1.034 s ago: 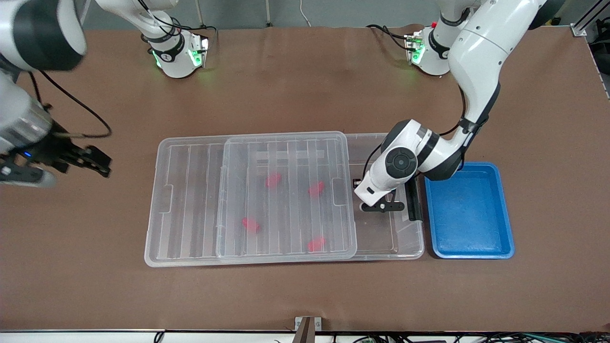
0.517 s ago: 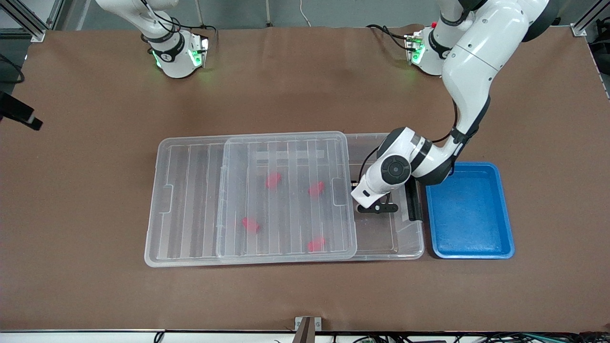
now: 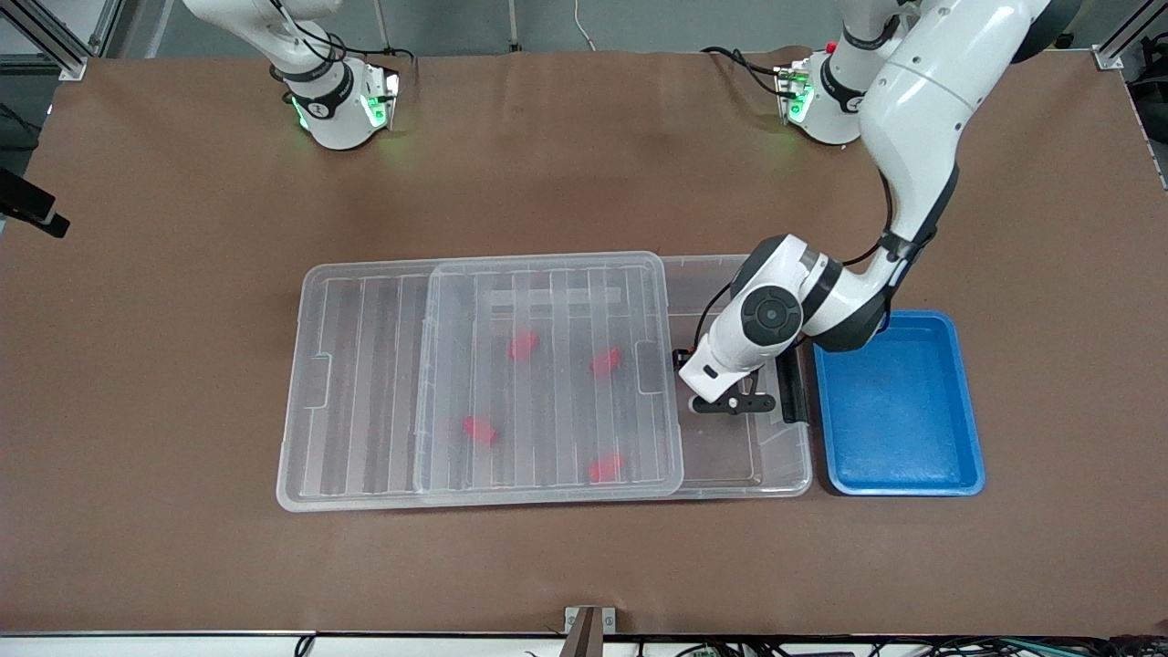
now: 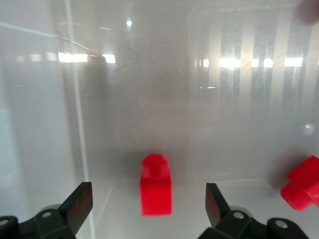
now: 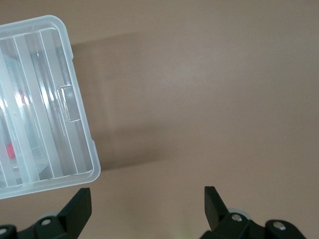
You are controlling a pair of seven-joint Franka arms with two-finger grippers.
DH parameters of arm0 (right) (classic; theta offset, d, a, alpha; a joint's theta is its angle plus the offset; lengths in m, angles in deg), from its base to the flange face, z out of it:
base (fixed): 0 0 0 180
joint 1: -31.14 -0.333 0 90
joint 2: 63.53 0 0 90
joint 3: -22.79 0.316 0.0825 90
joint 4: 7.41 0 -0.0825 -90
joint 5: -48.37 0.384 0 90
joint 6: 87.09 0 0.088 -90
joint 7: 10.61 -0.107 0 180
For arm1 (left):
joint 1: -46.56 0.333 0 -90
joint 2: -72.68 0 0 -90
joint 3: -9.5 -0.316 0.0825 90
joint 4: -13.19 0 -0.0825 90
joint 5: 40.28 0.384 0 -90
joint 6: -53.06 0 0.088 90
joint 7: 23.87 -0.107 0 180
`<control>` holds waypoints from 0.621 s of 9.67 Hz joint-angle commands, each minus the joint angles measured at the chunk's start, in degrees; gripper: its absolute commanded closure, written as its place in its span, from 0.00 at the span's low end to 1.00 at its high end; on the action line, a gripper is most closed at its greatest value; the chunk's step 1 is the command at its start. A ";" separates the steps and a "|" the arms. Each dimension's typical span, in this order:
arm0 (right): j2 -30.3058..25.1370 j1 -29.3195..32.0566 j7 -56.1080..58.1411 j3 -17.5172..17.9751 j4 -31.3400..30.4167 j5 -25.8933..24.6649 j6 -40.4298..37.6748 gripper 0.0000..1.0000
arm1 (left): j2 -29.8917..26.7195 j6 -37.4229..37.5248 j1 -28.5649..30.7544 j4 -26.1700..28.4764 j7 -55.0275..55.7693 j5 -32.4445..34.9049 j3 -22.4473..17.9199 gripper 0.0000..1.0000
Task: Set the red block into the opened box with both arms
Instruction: 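Lower the red block into the open box and open the left gripper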
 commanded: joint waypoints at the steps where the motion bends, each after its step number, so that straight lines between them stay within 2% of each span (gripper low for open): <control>1: -0.81 3.17 0.40 1.90 -1.19 -0.42 0.31 0.00 | -4.48 3.39 0.31 1.38 1.41 0.79 0.07 0.00; 2: -0.73 5.45 0.40 4.78 -1.10 -0.33 0.39 0.00 | -6.94 4.54 0.31 1.38 1.41 0.70 0.16 0.00; 4: -0.81 4.87 0.31 4.81 -1.10 -0.33 0.13 0.00 | -12.92 9.79 1.62 -0.27 -0.43 0.70 0.33 0.00; 6: -0.73 4.77 0.31 4.72 -1.10 -0.33 0.39 0.00 | -15.39 20.31 1.89 -8.94 -4.63 1.48 -0.19 0.00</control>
